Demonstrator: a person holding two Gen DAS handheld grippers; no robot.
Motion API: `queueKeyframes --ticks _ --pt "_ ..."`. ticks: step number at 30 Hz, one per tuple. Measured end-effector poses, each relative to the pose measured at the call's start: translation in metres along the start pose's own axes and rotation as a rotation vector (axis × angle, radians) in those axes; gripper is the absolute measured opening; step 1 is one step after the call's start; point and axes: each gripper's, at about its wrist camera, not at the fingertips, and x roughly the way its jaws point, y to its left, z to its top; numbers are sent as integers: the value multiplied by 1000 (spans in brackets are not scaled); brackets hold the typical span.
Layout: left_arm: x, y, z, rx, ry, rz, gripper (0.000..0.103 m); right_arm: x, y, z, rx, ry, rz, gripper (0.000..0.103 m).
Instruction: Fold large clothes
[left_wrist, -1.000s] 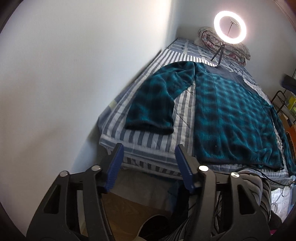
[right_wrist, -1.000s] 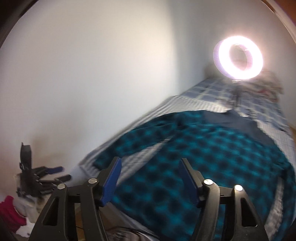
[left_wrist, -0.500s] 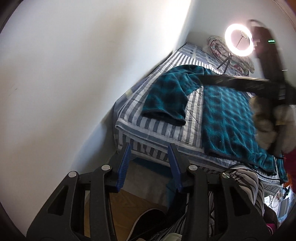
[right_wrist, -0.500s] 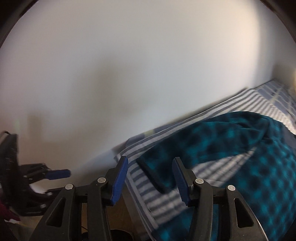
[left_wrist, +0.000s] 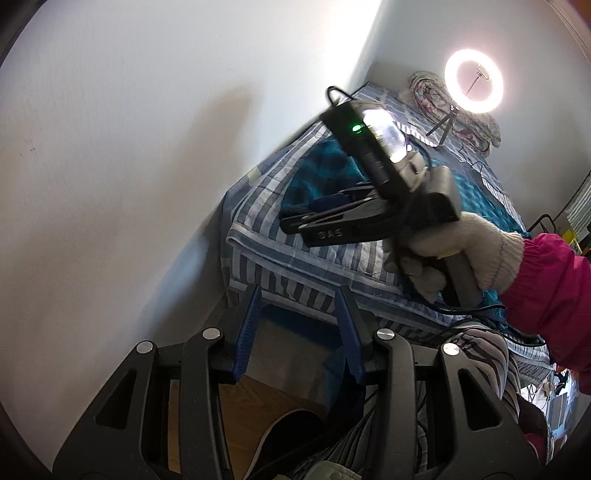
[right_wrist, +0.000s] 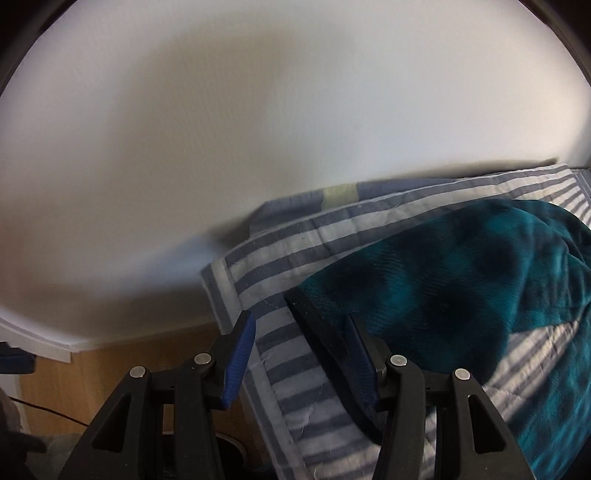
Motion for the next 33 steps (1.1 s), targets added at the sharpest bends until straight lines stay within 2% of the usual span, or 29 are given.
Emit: queueKeyframes --ticks 3,4,6,8,10,12,18,21,25,28,33 --pt "4 2 1 -3 5 5 42 15 1 0 -17 39 -42 52" --pt "4 2 1 -3 5 5 42 18 1 0 -24 43 -50 48" --pt "3 2 3 2 1 5 42 17 -1 -1 -26 38 -57 34" --pt "2 -1 6 15 -9 7 42 15 -10 0 8 30 -33 14" --pt "1 -4 8 30 -19 9 41 6 -23 -1 69 6 7 1" --pt "0 -6 10 42 -29 11 38 -5 -34 -3 114 -29 21 1" --pt "3 -16 22 81 -58 6 38 -62 -78 -12 275 -194 68 1" --pt "7 -23 28 94 -69 0 37 -94 -103 -28 384 -276 90 1" --pt "14 -35 40 107 -84 -22 38 -128 -127 -58 538 -394 118 1" --pt "28 -43 52 97 -70 -68 38 -158 -137 -93 617 -466 107 1" --pt "55 -62 70 84 -47 -172 38 -185 -146 -140 733 -497 104 1"
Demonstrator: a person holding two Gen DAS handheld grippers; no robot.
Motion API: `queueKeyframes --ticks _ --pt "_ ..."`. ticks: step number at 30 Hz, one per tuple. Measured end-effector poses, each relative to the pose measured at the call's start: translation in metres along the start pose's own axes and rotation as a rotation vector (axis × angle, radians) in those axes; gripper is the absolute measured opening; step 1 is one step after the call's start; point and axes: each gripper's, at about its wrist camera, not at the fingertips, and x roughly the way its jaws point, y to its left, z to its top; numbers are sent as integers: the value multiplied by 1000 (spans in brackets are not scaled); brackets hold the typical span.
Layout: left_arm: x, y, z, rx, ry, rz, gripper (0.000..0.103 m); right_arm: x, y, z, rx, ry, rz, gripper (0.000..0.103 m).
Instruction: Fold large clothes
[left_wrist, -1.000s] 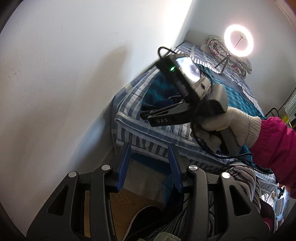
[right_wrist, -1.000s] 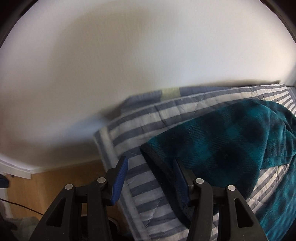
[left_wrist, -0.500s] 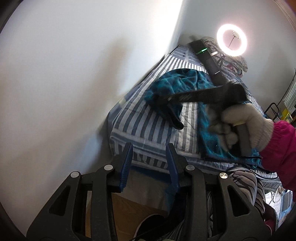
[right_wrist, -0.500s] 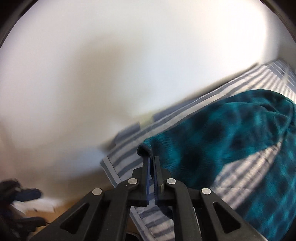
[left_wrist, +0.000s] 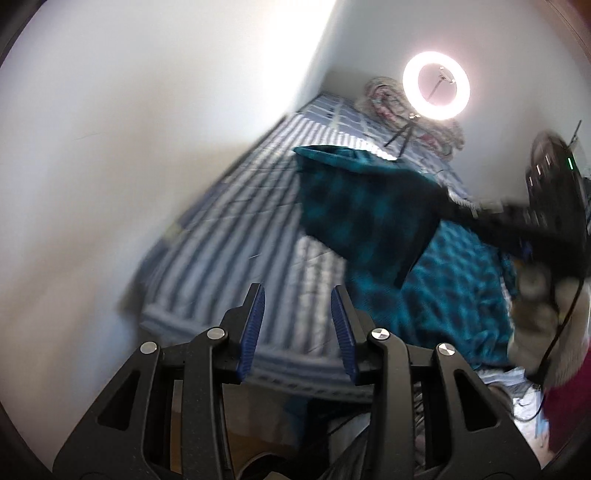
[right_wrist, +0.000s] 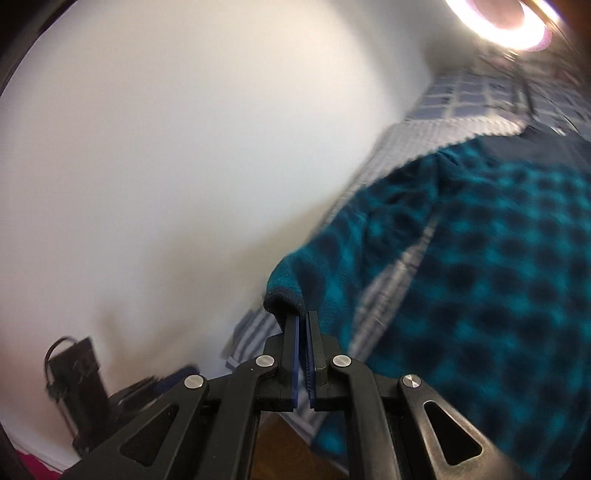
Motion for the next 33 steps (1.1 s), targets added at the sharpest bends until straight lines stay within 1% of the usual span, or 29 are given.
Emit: queueKeyframes --ticks 3,6,9,13,15,17,20,23,24,25,26,27,29,30,31,33 --pt "18 -13 9 5 24 -58 38 -13 -17 -15 69 12 0 1" --pt "31 -28 16 10 47 -111 38 -19 -28 -37 86 41 -9 1" --pt "49 -44 24 8 100 -181 38 -17 -36 -53 96 94 -4 1" --pt "79 -57 37 -55 186 -271 38 -12 -36 -72 78 139 26 1" --pt "94 -64 42 -76 231 -295 45 -10 -36 -79 67 149 37 1" --pt "107 -71 44 -81 268 -299 46 -8 -36 -85 61 157 43 1" --pt "125 -87 46 -37 317 -280 46 -3 -36 -92 60 174 55 0" --pt "140 -107 45 47 352 -213 46 0 -31 -96 47 185 65 0" --pt "145 -111 43 65 365 -191 40 1 -30 -97 43 190 69 0" --pt "150 -112 41 74 377 -177 29 2 -29 -98 37 195 74 0" --pt "154 -112 38 79 384 -175 3 3 -30 -96 31 201 78 0" --pt "156 -110 36 76 388 -179 2 3 -29 -96 16 210 79 1" --pt "154 -102 33 64 366 -183 2 -3 -28 -94 -27 222 76 10" --pt "151 -98 33 57 353 -185 2 -9 -28 -92 -47 226 61 19" --pt "146 -93 32 47 336 -193 2 -18 -31 -88 -57 219 59 35" --pt "144 -91 34 53 317 -192 2 -35 -40 -76 -56 181 54 36"
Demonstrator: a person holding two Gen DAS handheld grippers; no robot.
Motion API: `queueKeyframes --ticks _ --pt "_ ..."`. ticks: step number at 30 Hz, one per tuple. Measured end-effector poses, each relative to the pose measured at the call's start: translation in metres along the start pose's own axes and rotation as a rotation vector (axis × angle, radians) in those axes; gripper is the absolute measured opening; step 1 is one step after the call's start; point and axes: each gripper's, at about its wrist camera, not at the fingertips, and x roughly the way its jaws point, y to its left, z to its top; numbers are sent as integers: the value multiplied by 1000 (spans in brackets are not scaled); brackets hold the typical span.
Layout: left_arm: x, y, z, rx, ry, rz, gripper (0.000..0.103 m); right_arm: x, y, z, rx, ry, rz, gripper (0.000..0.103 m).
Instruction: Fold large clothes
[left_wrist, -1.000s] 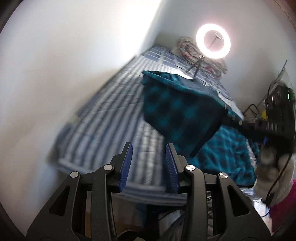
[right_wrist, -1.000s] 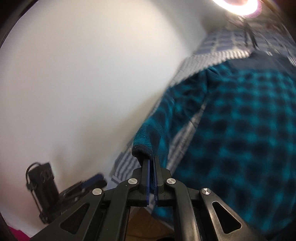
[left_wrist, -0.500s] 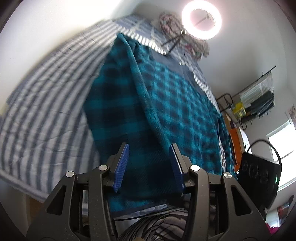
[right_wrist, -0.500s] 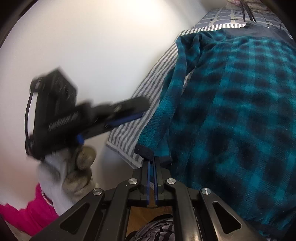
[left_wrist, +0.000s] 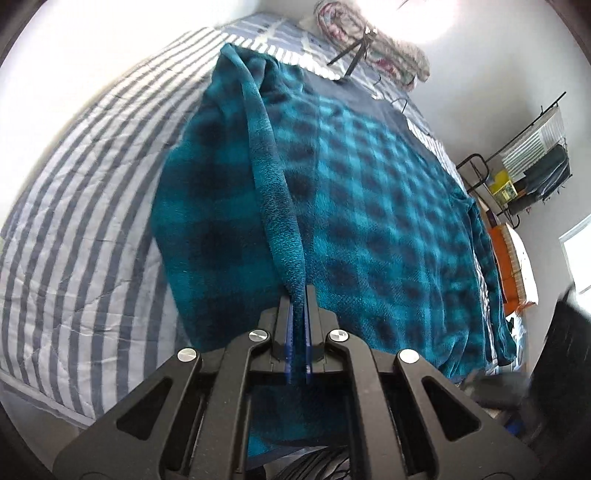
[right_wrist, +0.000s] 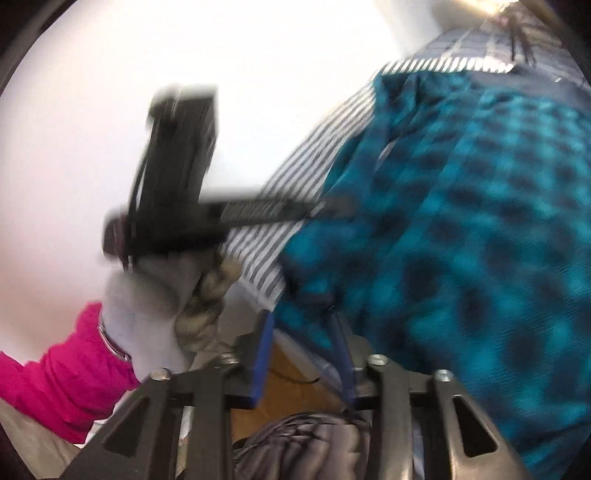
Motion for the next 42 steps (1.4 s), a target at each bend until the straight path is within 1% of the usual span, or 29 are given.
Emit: queueKeyframes --ticks 2,4,6,8,11,12,13,15,16,19,22,27,31,33,35,36,38,42 --pt "-5 2 -3 13 -12 1 2 -19 -14 15 14 -43 0 37" --pt "-9 2 -4 7 -20 -12 2 -35 -27 39 30 -82 -27 38" --pt "-14 -3 -6 25 -37 -21 2 -43 -35 66 23 -111 -54 40" --pt "-22 -7 -9 55 -58 -25 2 -44 -41 97 3 -120 -75 48" --pt "-29 -13 -11 87 -87 -26 1 -33 -50 147 3 -120 -71 50" --pt "-30 -13 -11 92 -96 -29 1 -25 -53 164 3 -109 -59 50" --pt "-30 -13 -11 94 -102 -34 1 -15 -56 181 2 -103 -66 50" --pt "-30 -11 -12 98 -107 -42 1 2 -58 206 0 -82 -69 50" --pt "-30 -10 -13 101 -106 -47 1 16 -62 223 5 -71 -76 50" --pt "-26 -8 -15 111 -100 -54 1 47 -70 260 12 -39 -111 50" --pt "-24 -8 -16 128 -98 -54 1 80 -87 294 61 -7 -140 50" --pt "-20 -5 -18 142 -92 -67 1 120 -105 324 118 3 -156 50" --pt "-15 -3 -20 156 -76 -73 1 151 -108 341 141 43 -184 50" --pt "-15 -4 -23 170 -74 -68 1 164 -109 348 149 62 -221 37" --pt "-15 -5 -24 183 -75 -62 1 173 -112 351 153 79 -254 4" --pt "-16 -6 -24 191 -76 -56 1 175 -113 353 151 83 -266 3" --pt "-20 -6 -24 213 -86 -40 0 167 -112 355 141 64 -268 2" --pt "-28 -15 -26 256 -103 -35 0 127 -116 353 128 -10 -247 1"
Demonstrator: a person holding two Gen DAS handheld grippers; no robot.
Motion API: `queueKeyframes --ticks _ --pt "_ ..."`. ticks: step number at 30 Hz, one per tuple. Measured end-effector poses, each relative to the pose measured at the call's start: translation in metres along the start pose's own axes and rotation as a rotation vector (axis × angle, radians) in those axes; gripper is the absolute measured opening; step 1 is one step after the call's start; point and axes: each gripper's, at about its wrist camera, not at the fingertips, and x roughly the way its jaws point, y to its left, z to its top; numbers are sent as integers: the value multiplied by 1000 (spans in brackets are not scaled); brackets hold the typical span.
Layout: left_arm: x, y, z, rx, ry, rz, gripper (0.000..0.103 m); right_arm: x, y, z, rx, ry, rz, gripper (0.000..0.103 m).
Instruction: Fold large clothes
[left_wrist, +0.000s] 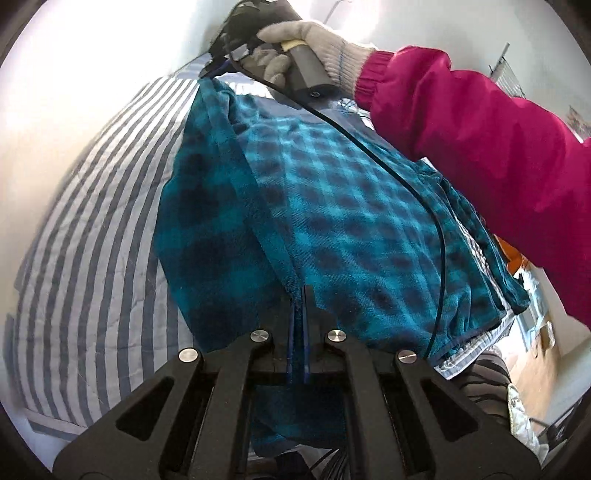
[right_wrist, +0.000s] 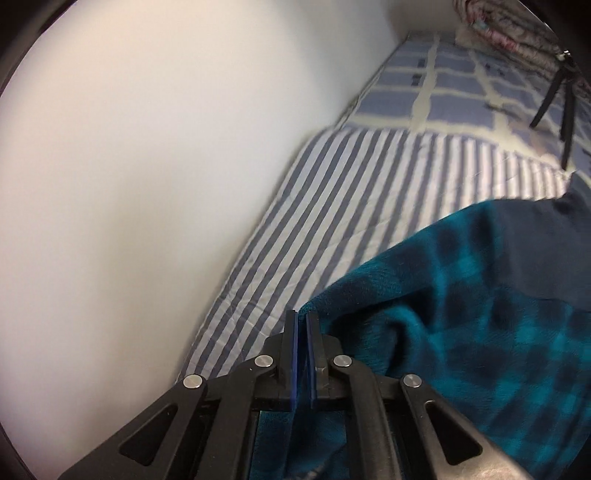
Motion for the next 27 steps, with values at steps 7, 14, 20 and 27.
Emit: queueKeyframes --ticks 7,14,20,27 --pt "14 -34 -14 90 70 -35 0 -68 -84 -48 124 -83 65 1" --pt "34 -54 -35 138 161 -19 0 -53 -151 -102 209 12 -64 3" --pt "12 -53 -43 106 176 -25 20 -64 -132 -102 90 13 -211 23" --pt "-45 3 -63 -148 80 50 43 -87 -73 -94 -81 -40 -149 27"
